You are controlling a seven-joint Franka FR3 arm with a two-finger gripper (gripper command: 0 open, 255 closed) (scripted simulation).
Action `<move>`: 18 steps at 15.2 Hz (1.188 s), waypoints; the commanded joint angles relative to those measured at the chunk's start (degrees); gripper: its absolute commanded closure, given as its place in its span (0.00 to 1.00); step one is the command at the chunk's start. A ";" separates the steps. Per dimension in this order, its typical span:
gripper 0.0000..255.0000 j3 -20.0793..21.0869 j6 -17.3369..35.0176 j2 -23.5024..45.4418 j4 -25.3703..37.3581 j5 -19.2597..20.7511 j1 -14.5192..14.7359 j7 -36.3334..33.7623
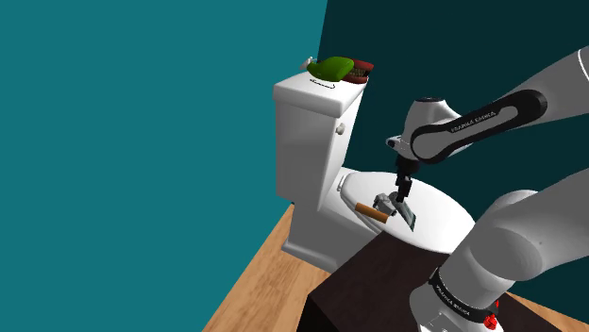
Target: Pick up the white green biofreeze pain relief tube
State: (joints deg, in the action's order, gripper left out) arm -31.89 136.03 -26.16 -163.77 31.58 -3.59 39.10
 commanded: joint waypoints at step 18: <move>1.00 -1.18 4.51 3.65 -0.84 0.85 0.12 -0.32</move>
State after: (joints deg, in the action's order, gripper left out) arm -33.34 141.69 -21.51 -164.74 32.55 -3.42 38.72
